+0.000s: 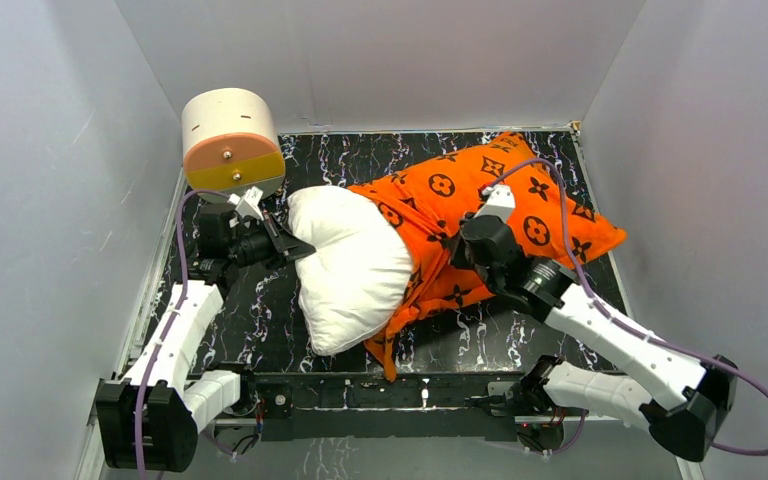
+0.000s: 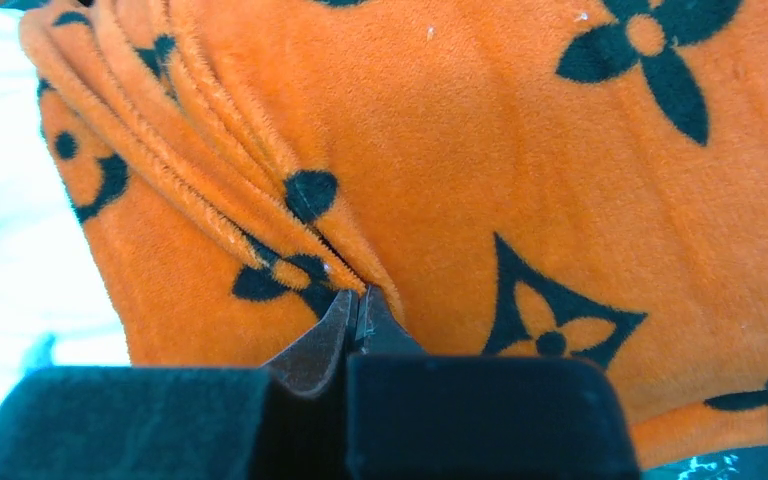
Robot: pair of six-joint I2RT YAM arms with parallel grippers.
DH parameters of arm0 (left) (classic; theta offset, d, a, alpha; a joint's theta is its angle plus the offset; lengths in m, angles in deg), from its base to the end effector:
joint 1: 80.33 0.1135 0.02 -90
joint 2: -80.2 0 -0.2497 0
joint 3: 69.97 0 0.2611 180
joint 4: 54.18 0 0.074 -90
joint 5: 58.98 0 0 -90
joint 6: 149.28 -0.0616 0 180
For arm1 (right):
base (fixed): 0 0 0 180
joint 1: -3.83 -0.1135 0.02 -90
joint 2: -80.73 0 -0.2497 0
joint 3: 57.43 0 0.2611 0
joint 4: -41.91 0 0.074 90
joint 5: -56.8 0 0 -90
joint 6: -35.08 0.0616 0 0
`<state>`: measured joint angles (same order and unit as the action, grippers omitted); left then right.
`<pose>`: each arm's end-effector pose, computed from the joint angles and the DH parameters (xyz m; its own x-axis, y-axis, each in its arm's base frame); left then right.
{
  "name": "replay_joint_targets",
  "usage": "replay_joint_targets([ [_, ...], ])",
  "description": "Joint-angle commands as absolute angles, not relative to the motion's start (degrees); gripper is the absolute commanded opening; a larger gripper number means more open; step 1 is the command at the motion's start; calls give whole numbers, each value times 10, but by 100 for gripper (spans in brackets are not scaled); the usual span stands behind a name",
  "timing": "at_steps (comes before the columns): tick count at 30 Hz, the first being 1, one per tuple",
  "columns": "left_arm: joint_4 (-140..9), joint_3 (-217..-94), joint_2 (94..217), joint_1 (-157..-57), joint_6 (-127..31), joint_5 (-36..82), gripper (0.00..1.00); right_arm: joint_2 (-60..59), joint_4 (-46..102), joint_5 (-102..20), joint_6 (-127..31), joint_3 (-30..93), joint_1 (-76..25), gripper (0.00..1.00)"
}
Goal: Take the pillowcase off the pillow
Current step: Remove the pillow from the pillowcase.
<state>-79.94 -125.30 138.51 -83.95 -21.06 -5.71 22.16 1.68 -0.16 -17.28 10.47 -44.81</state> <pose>0.2549 -0.0530 0.2531 -0.7321 -0.4505 -0.5109 0.1540 0.6212 -0.7684 0.1939 0.1694 0.3044 -0.4642 0.2475 -0.8505 -0.0462 0.9521 0.3023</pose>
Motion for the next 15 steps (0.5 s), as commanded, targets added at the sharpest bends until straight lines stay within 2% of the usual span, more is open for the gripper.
replay_joint_targets([
  [1,-817,-1223,1393,-813,-234,-37,0,315,63,11,-229,47,-420,0],
  [3,-801,-1223,1391,-813,-245,-53,0,342,142,-88,-289,43,-420,15],
  [6,-819,-1242,1388,-813,-290,-60,0,326,182,-151,-330,99,-420,47],
  [15,-842,-1240,1361,-814,-325,-75,0,-18,53,-219,-404,442,-420,87],
])
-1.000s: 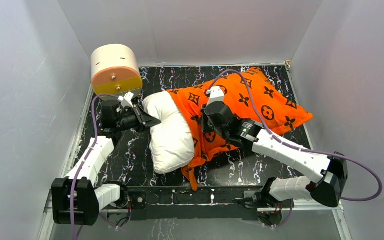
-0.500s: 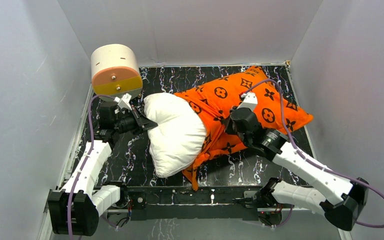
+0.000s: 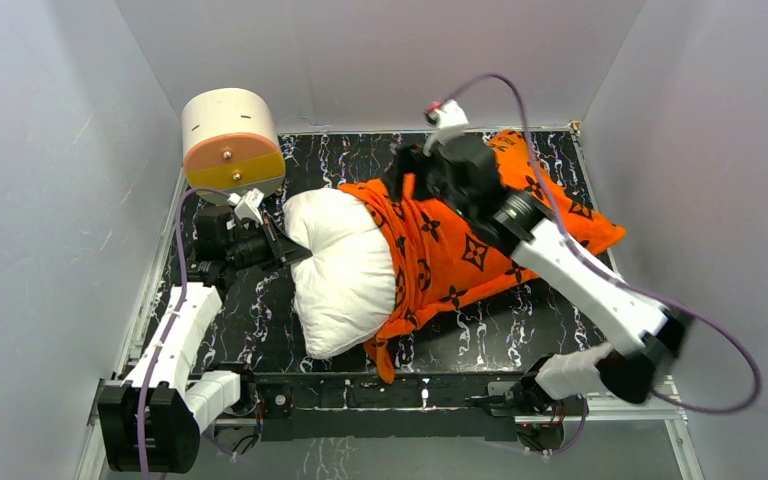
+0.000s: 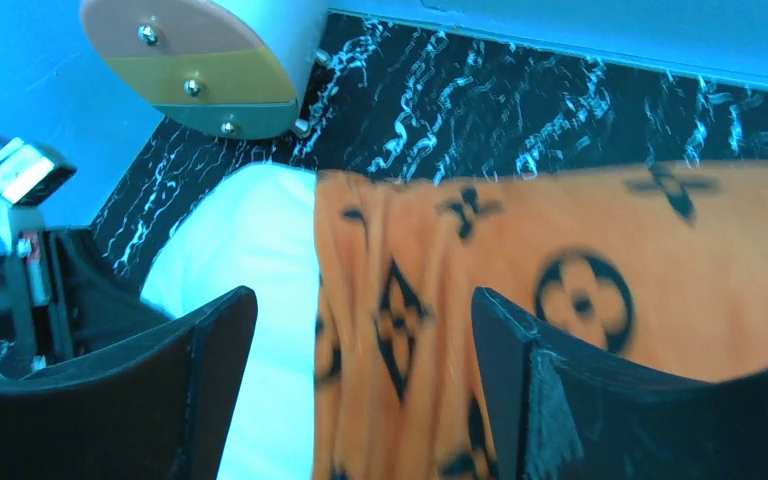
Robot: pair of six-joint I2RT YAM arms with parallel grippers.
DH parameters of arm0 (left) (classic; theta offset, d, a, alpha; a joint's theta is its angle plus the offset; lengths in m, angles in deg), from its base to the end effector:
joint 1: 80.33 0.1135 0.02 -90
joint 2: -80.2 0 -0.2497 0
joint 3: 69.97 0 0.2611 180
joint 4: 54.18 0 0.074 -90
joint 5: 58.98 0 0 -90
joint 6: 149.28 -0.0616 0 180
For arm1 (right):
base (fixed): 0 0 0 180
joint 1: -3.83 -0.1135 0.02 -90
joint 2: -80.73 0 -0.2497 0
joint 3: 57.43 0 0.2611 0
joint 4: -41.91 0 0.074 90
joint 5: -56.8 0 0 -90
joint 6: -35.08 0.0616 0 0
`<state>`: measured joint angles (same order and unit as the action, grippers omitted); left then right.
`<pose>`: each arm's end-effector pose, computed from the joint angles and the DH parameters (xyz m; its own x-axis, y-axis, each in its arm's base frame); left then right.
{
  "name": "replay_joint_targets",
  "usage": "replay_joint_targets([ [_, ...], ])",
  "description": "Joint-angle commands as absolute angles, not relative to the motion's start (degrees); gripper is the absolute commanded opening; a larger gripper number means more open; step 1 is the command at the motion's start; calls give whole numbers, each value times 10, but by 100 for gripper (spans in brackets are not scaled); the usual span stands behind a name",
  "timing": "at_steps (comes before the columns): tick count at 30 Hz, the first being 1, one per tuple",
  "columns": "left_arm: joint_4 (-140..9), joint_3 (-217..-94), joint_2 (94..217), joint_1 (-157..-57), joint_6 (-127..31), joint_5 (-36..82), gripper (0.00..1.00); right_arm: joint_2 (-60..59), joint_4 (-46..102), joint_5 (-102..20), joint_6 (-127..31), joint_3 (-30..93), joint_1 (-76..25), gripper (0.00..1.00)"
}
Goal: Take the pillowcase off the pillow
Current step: Remove the pillow from the pillowcase.
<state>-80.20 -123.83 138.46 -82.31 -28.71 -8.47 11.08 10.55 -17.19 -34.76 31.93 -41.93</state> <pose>0.2523 -0.0479 0.2443 -0.7280 -0.3676 -0.5787 0.2375 0.6567 -0.7158 0.2281 0.2098 0.4088 -0.3046 0.1620 -0.9386 -0.4210 0.8610 0.2853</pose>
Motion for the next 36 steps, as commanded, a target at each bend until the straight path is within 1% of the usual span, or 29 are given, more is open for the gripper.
replay_joint_targets([
  [1,-844,-1239,1354,-814,-327,-76,0,-61,36,-217,-408,481,-419,89],
  [3,-852,-1239,1343,-814,-333,-70,0,-132,9,-210,-410,536,-418,91],
  [5,-863,-1243,1334,-813,-338,-53,0,-184,-17,-206,-411,564,-414,89],
  [6,-873,-1246,1331,-814,-339,-39,0,-204,-33,-204,-408,570,-413,82],
  [7,-881,-1250,1330,-814,-340,-25,2,-216,-48,-205,-405,568,-413,72],
  [8,-890,-1255,1331,-814,-342,-10,17,-220,-60,-208,-401,555,-413,62],
  [9,-896,-1261,1332,-814,-341,2,32,-214,-63,-210,-390,529,-413,54],
  [10,-900,-1266,1334,-814,-336,13,48,-201,-55,-211,-376,478,-413,50],
  [11,-897,-1272,1338,-814,-325,18,71,-179,-37,-221,-359,424,-413,47],
  [12,-888,-1279,1343,-814,-307,14,86,-152,-11,-238,-341,365,-414,46],
  [13,-874,-1288,1356,-813,-288,3,95,-123,22,-256,-316,305,-414,46],
  [14,-855,-1296,1373,-813,-264,-20,98,-92,57,-272,-288,239,-414,46],
  [17,-771,-1313,1431,-809,-186,-81,98,-13,157,-296,-171,65,-417,46],
  [19,-723,-1321,1463,-809,-149,-98,98,29,220,-303,-117,-29,-424,47],
  [22,-617,-1325,1503,-808,-96,-157,98,62,311,-327,-77,-117,-427,47],
  [24,-561,-1337,1541,-812,-75,-222,98,68,329,-348,-69,-132,-427,48],
  [25,-568,-1348,1564,-814,-78,-269,98,70,326,-352,-68,-133,-427,49],
  [27,-613,-1351,1592,-816,-111,-320,98,80,323,-350,-78,-128,-427,52],
  [29,-642,-1324,1569,-817,-142,-334,98,93,310,-339,-100,-110,-427,56],
  [30,-657,-1308,1551,-817,-159,-334,96,100,299,-328,-113,-96,-427,58],
  [31,-669,-1295,1531,-817,-173,-334,94,105,289,-312,-130,-78,-427,61],
  [32,-697,-1283,1514,-818,-189,-335,90,110,268,-305,-147,-51,-427,65],
  [34,-732,-1268,1492,-818,-219,-342,76,116,244,-306,-197,-1,-427,70],
  [35,-744,-1262,1486,-819,-228,-342,67,117,227,-307,-225,29,-427,73],
  [36,-756,-1259,1479,-819,-238,-337,55,115,206,-302,-256,62,-427,75],
])
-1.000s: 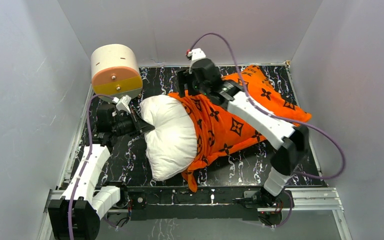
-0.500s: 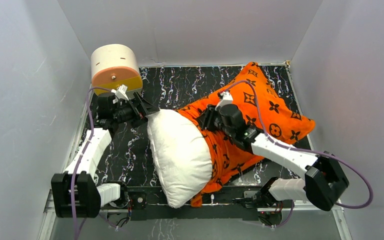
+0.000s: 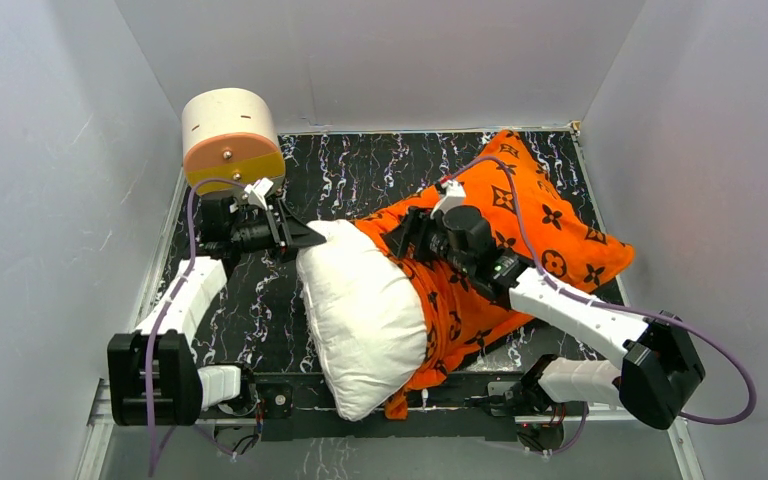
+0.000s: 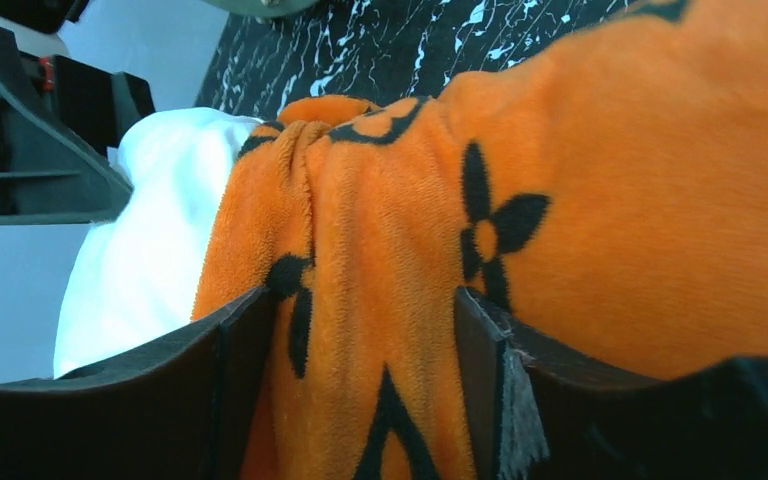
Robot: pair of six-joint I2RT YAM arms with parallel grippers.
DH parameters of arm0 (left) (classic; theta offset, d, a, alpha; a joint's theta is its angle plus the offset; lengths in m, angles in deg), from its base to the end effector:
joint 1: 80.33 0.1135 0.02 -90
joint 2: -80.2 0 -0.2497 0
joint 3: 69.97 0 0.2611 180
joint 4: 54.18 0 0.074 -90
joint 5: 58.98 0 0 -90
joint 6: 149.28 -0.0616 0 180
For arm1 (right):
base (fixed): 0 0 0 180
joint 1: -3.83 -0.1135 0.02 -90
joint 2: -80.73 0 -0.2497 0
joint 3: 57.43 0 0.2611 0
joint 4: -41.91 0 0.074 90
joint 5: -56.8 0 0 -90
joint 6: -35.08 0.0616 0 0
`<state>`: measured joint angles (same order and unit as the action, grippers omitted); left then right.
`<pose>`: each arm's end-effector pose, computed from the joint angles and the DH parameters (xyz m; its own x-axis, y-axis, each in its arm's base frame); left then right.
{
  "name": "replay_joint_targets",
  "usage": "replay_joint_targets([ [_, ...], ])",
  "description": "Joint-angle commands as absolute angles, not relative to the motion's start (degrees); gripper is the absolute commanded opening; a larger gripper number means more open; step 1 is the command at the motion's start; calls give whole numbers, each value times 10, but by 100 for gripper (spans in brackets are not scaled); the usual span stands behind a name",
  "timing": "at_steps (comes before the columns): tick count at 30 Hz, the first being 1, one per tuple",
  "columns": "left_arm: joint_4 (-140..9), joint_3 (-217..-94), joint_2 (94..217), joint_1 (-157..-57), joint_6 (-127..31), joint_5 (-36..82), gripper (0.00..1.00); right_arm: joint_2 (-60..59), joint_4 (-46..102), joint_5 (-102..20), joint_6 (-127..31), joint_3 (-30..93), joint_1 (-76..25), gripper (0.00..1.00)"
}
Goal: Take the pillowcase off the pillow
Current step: Remove the pillow from the pillowcase.
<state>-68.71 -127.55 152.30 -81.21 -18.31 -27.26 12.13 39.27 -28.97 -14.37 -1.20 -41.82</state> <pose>0.2882 -0.0568 0.2340 -0.8594 -0.3316 -0.3892 0.2492 0.3932 -0.8850 0.2233 0.2219 0.2550 -0.5688 0.3456 -0.7463 -0.3863 0.6888 0.6134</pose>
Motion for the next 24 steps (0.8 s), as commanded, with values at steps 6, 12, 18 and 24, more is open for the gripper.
replay_joint_targets([
  [6,-805,-1277,1454,-819,-294,-290,0,42,53,-212,-390,297,-418,91],
  [12,-832,-1302,1440,-819,-336,-288,0,-103,-65,-275,-450,453,-406,99],
  [18,-839,-1306,1440,-819,-354,-278,0,-231,-148,-275,-462,520,-406,85],
  [24,-862,-1313,1439,-819,-359,-225,0,-213,-101,-104,-468,489,-389,10],
])
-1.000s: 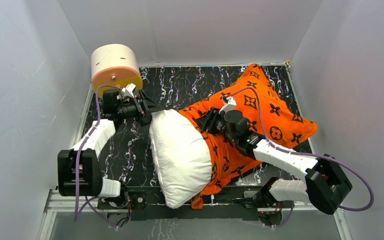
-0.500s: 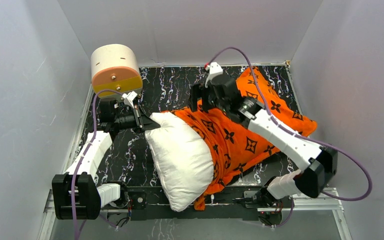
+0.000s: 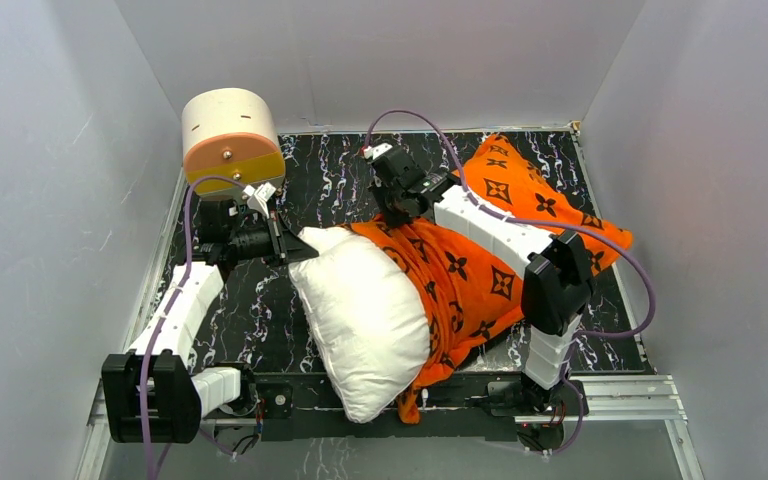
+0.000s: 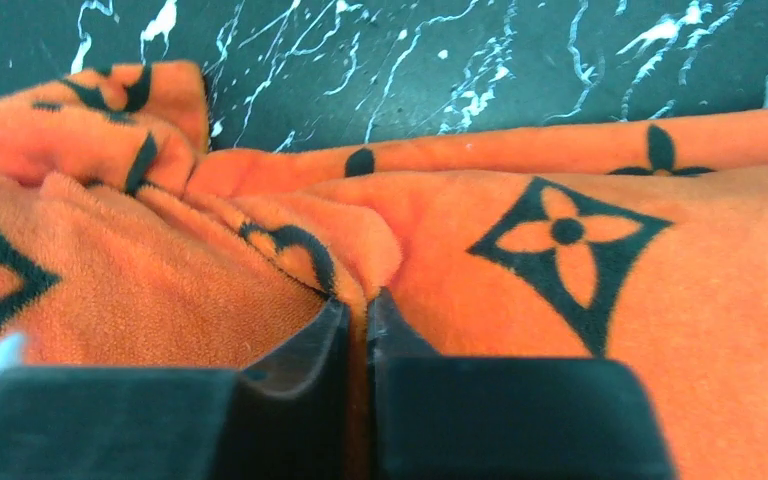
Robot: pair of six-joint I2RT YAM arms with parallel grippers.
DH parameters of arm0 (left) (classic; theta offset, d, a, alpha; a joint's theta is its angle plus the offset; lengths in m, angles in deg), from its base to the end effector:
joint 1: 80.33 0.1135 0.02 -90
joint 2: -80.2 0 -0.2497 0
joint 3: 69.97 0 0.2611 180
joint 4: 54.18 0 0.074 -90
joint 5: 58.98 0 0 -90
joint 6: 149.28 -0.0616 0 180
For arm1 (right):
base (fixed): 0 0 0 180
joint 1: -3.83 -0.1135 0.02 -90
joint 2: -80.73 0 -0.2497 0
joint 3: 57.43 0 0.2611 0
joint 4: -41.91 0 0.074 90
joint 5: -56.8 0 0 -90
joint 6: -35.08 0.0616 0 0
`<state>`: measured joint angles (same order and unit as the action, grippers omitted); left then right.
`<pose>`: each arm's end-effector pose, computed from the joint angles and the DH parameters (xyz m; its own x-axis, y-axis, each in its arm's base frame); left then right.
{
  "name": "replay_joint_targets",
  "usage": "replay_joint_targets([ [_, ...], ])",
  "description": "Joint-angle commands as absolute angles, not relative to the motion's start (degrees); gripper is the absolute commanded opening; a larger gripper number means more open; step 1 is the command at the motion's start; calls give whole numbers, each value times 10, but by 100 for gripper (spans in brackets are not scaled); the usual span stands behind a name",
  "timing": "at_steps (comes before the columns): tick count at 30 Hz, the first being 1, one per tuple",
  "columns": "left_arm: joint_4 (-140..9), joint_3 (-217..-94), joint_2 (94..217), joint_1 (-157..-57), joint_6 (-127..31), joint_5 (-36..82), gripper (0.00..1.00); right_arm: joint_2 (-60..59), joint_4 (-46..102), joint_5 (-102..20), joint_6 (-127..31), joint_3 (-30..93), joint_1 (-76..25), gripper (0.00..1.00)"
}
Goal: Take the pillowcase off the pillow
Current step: Remove the pillow from the pillowcase.
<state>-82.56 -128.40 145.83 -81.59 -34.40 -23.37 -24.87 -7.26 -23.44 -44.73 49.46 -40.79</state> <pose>0.2642 -0.0559 0.2443 -0.8112 -0.2272 -0.5388 0.3666 0.5203 -0.7713 0.3195 0.3006 0.2600 -0.6278 -0.3746 -0.6824 -0.5083 0.8612 -0.0051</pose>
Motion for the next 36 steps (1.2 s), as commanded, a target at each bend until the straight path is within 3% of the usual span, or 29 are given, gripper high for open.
replay_joint_targets([
  [1,-866,-1313,1440,-819,-360,-214,0,-206,-91,-90,-471,486,-382,2],
  [11,-925,-1345,1439,-818,-365,-85,0,-155,-29,-1,-457,486,-246,0],
  [17,-968,-1344,1439,-812,-351,31,0,-146,-3,-11,-411,507,-156,0],
  [22,-932,-1339,1452,-804,-317,42,0,-137,-5,-65,-408,519,-136,0],
  [24,-913,-1345,1466,-804,-310,38,0,-126,-9,-179,-414,511,-135,13],
  [28,-902,-1378,1503,-804,-315,33,0,-94,-40,-367,-397,493,-136,61],
  [29,-898,-1387,1512,-804,-316,33,0,-79,-39,-408,-395,479,-136,68],
  [32,-887,-1418,1546,-804,-314,34,0,-15,-32,-517,-391,408,-136,75],
  [36,-879,-1479,1605,-804,-298,34,0,83,-23,-596,-366,281,-141,76],
])
